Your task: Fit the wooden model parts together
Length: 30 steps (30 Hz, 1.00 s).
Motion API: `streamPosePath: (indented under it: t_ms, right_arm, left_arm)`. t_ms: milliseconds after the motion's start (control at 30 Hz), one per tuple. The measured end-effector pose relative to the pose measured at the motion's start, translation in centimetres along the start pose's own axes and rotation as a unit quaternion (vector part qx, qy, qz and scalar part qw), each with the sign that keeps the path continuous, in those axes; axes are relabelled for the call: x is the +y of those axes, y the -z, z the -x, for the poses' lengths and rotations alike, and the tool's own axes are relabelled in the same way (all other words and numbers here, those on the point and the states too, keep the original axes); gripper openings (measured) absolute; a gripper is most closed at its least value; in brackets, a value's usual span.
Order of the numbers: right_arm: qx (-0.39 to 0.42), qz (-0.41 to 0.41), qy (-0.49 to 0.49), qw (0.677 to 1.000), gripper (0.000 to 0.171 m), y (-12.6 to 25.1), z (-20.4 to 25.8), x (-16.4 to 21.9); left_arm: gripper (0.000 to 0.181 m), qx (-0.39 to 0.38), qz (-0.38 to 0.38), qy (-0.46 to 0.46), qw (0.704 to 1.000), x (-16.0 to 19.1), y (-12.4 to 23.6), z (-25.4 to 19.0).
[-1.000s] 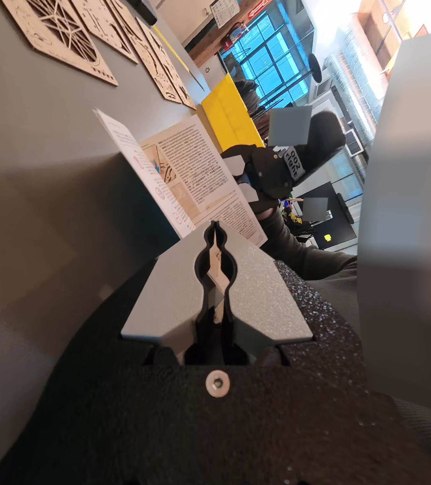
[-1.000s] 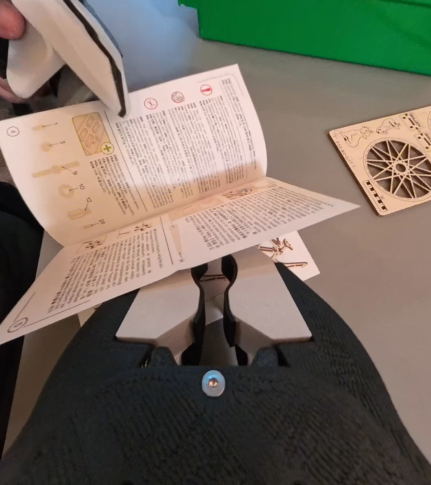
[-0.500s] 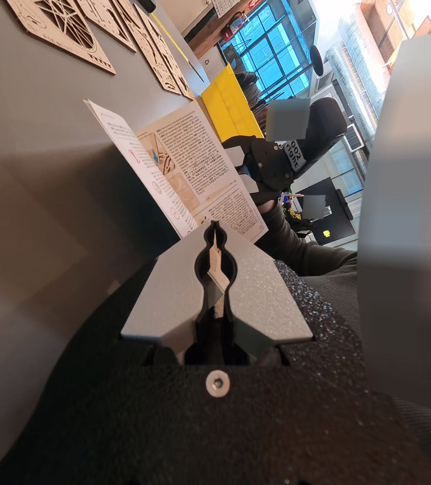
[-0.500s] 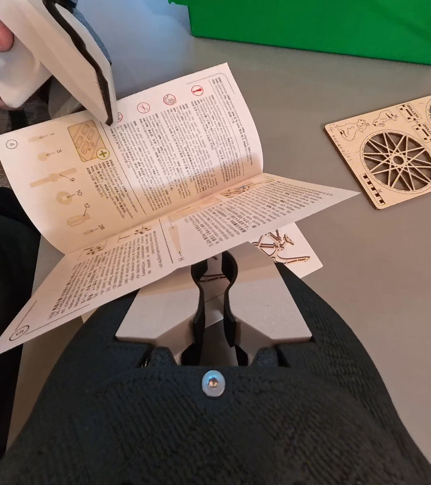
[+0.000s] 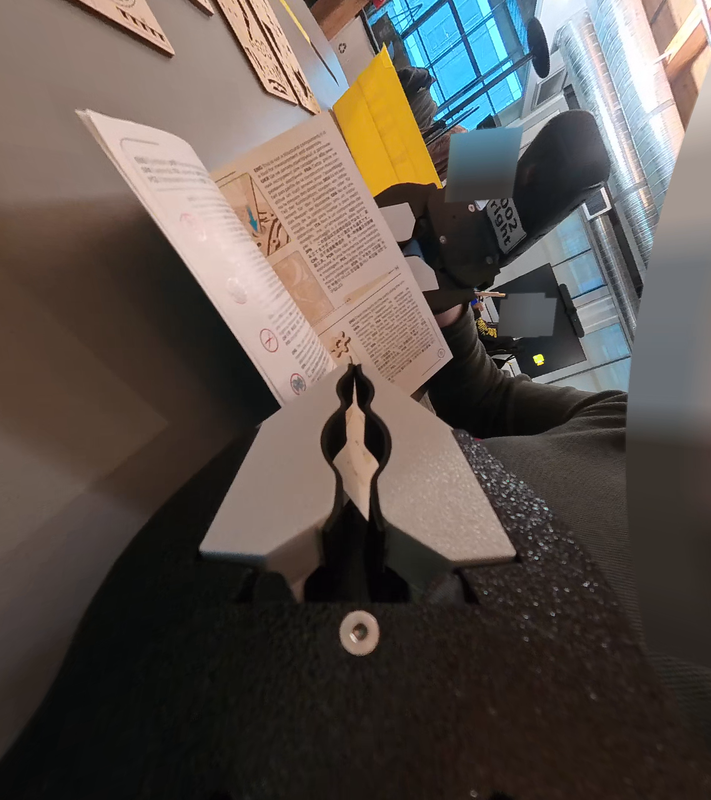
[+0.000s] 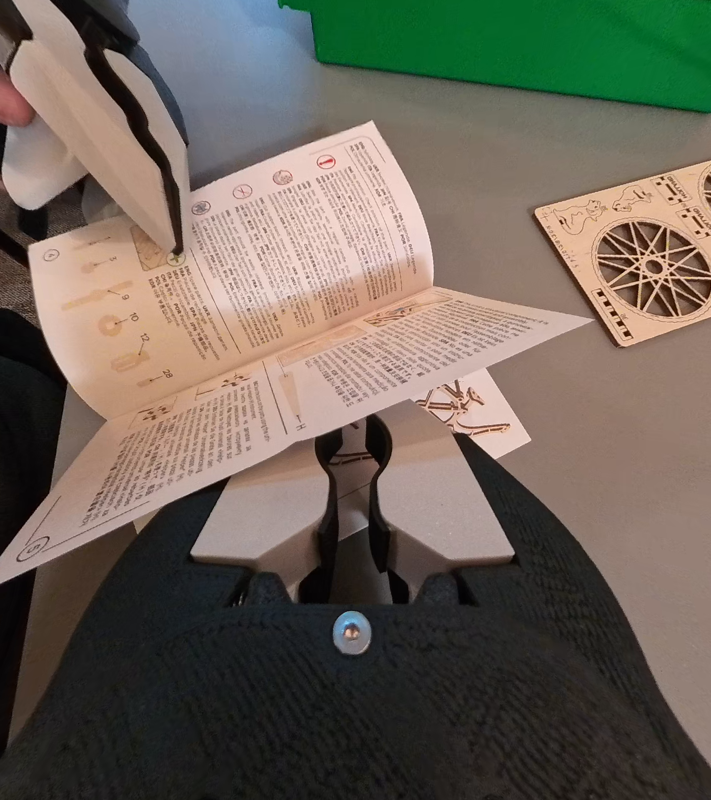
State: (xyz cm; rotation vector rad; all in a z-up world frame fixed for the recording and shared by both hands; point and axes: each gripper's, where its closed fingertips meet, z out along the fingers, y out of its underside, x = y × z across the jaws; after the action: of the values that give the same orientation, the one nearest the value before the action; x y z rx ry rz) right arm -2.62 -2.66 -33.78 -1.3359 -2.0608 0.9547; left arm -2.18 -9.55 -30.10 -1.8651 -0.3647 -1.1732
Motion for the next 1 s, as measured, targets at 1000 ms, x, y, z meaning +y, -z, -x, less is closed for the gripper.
streamPosePath:
  t_ms: [1000]
  right_arm:
    - [0.007, -0.029, 0.041, 0.999, 0.000, 0.2, 0.4, -1.0]
  left_arm:
    - [0.000, -0.043, 0.041, -0.032, 0.998, 1.0, -0.4, 0.8]
